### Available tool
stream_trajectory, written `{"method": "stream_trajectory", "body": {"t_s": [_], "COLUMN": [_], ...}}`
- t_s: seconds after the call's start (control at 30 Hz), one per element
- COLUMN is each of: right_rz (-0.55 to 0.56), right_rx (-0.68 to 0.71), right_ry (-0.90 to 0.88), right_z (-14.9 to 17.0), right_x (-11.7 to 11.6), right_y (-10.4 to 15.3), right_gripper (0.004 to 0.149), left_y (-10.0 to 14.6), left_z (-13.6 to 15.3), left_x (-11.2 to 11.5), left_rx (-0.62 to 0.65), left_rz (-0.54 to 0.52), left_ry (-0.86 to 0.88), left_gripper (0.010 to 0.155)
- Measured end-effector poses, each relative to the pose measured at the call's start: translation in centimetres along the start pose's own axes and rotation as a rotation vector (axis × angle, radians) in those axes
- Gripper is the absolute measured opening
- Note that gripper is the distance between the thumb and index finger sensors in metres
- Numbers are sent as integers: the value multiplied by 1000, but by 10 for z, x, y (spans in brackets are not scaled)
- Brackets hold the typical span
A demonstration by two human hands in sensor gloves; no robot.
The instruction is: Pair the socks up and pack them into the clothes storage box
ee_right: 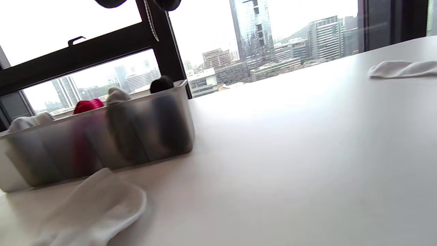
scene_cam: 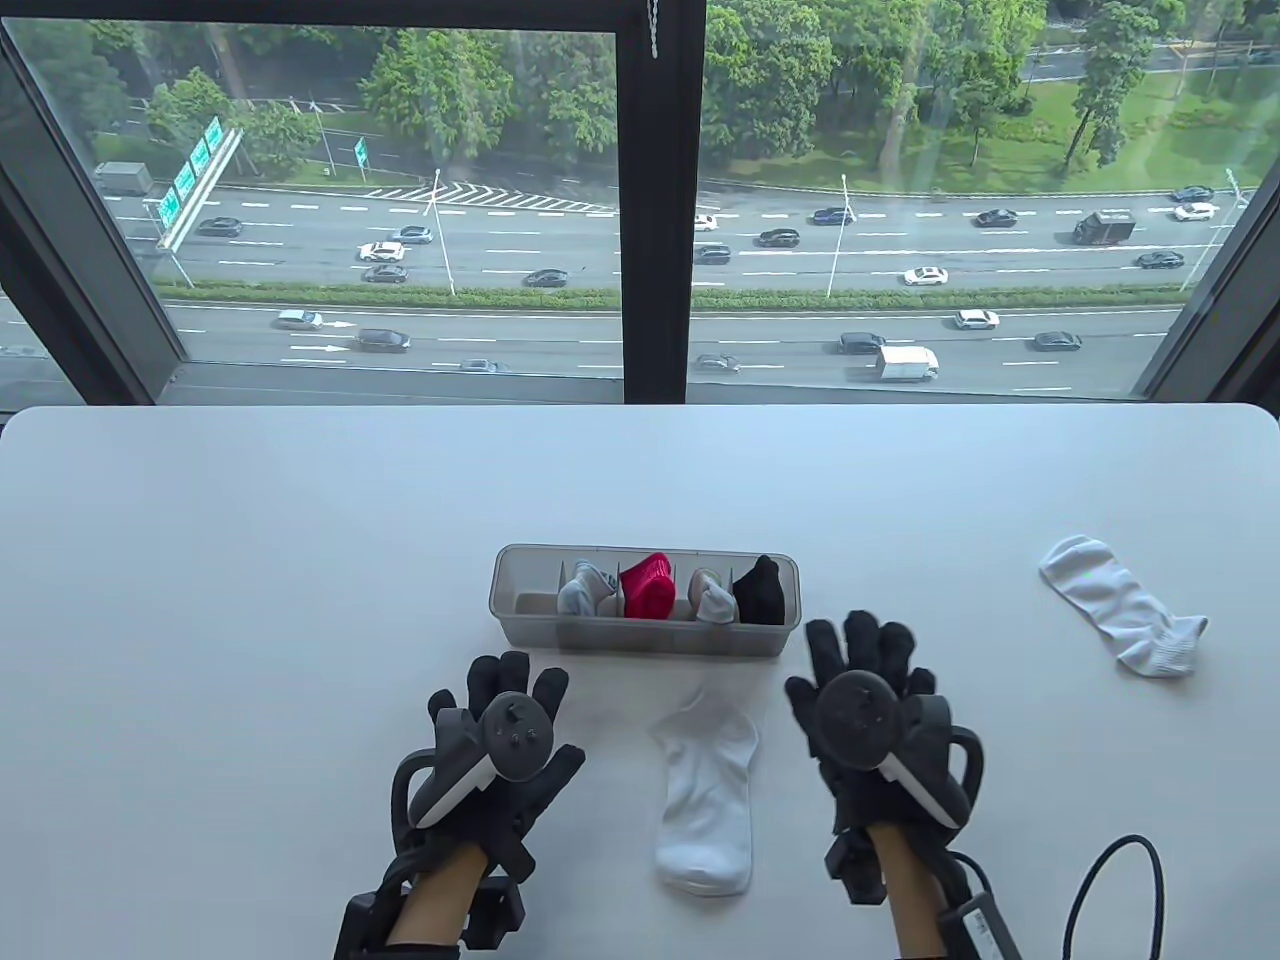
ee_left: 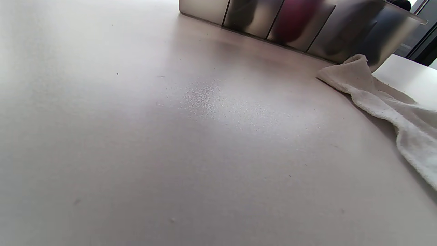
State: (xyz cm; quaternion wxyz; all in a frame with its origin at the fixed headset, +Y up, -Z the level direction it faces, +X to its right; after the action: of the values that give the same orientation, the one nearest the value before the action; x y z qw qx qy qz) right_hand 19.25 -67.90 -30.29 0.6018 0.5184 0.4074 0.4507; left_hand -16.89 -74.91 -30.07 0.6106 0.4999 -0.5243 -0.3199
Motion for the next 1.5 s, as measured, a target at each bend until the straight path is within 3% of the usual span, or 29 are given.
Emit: {"method": "stream_trajectory", "body": {"t_s": [0.1,0.2,0.4,0.77,0.93,1.1,1.2,1.27,1.5], "right_rz": [40,-2,-183,-373,-350,-299,-140,-6,116], "right_rx": [-174,-359,-582,-604,-575,-506,-452,-348,97], "right_ry": [18,-24,-182,-135,-131,-179,-291,-387,-310], "right_z": [50,111,205,250,244,230,211,189,67], "right_x": [17,21,-8,-28,-28,-25,-26,-15,38], "right_y": [-18,-39,-71,-129,-129,-112,-92,-81,-32], "right_gripper": [64,64,63,58,55,52,53,53,50], "left_y": [1,3,5,9,6,11,15,18,31], "left_z": [0,-2,-11,-11,-11,-17,-24,-30,-43], "left_x": [-3,-5,-11,-17,-17,-19,-21,-21,-32], "left_rx": [8,14,45,26,21,66,120,169,320], "left_rz": [-9,-16,-27,-56,-43,-58,-85,-76,-137], "left_ry": [22,18,17,28,38,37,45,55,162], "left_gripper": [71,71,70,69,69,69,70,71,73]}}
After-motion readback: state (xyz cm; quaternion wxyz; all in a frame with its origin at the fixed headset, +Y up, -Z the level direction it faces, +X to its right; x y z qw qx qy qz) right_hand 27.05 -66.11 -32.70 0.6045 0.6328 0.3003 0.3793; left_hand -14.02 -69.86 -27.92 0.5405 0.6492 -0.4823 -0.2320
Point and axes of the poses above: the tracker on the back of each hand, its own z axis roughly to the little-finger side, its own y axis roughly from the fingertips to the wrist, x = y × z, the point moved 1 cm from there along -y, roughly from the wrist to the fingertips, and after that the axes turned 4 degrees about -z, right-handed, at the moved point
